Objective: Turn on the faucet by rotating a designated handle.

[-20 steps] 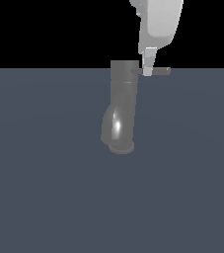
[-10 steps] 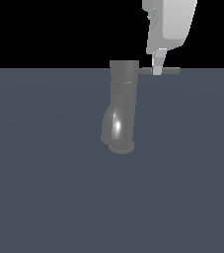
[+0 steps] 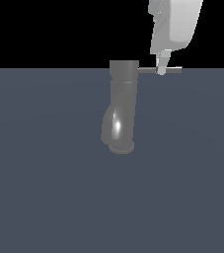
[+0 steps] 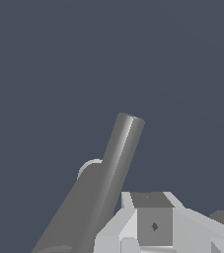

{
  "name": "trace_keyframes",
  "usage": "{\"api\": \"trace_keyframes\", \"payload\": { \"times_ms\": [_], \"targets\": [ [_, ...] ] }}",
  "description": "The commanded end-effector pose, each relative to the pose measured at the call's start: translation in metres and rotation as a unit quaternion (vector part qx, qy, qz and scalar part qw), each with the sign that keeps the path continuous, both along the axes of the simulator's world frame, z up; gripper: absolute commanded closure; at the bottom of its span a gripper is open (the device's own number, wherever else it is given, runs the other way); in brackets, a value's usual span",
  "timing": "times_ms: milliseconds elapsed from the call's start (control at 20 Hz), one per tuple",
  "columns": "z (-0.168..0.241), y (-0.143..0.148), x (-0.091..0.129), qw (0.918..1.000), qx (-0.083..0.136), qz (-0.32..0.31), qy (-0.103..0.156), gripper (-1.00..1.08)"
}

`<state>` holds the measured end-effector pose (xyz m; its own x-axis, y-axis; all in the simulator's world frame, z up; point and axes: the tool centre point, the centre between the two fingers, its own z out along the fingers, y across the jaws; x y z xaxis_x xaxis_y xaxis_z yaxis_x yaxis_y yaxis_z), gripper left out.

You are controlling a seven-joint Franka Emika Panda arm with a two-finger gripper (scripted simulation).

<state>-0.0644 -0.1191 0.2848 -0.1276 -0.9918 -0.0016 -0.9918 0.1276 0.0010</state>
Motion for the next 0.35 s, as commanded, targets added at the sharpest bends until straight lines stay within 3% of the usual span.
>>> {"api": "trace_keyframes", "payload": {
  "times_ms": [0,300],
  "targets": [
    [0.0,-0.024,0.001,0.9999,-0.001,-0.017,-0.001,1.08],
    [0.0,-0.037,0.009,0.9998,-0.001,-0.019,0.0,1.08]
  ]
}}
